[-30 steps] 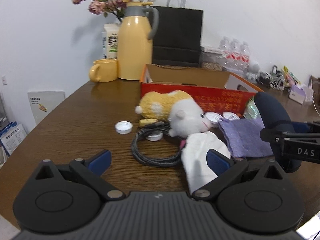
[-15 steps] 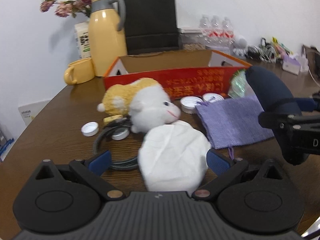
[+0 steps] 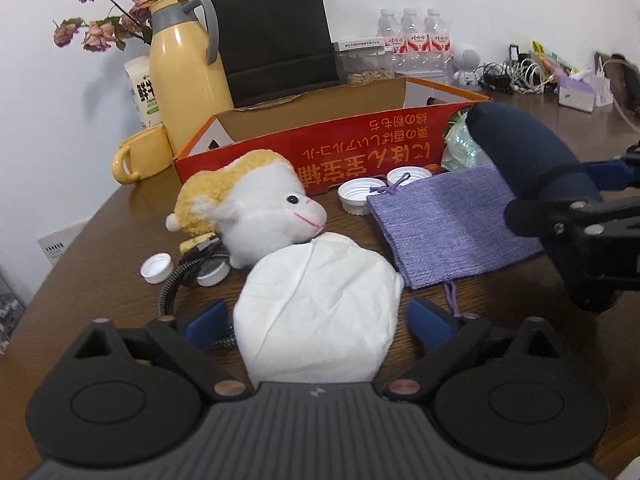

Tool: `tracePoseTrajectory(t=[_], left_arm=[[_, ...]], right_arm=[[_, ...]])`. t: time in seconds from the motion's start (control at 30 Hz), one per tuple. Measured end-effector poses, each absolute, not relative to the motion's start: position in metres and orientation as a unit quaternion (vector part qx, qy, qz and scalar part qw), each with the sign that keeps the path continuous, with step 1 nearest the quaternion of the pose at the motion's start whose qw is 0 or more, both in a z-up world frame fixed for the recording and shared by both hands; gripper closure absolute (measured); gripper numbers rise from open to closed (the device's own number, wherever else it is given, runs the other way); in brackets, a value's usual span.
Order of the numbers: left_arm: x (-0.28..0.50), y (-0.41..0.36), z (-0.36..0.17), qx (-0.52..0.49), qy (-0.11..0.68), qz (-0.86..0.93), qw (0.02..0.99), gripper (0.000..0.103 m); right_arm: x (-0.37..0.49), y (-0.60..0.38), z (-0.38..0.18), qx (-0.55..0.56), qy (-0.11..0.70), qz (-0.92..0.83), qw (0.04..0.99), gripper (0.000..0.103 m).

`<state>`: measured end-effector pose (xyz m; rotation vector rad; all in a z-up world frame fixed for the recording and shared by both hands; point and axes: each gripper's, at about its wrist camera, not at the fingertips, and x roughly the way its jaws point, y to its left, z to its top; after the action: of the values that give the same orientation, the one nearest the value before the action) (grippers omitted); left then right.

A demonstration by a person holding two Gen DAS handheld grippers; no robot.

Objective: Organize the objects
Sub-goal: 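Grasp the white cloth with the left tool while the right tool holds the case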

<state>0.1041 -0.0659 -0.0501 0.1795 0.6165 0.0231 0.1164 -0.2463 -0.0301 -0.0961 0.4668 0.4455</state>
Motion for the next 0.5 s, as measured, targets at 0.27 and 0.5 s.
tracePoseTrajectory(t=[0.27, 0.5], left_arm=[[0.095, -0.067, -0.047, 0.088, 0.299, -0.006, 0.950, 0.034], [0.087, -0.063, -0.041, 0.076, 0.289, -0.014, 0.954, 0.034]], right_arm=[[0.116, -0.246, -0.031, -0.045, 0.230, 0.225, 0.946, 0.039], [0.113, -0.245, -0.031, -0.047, 0.230, 0.224, 0.946, 0.039]])
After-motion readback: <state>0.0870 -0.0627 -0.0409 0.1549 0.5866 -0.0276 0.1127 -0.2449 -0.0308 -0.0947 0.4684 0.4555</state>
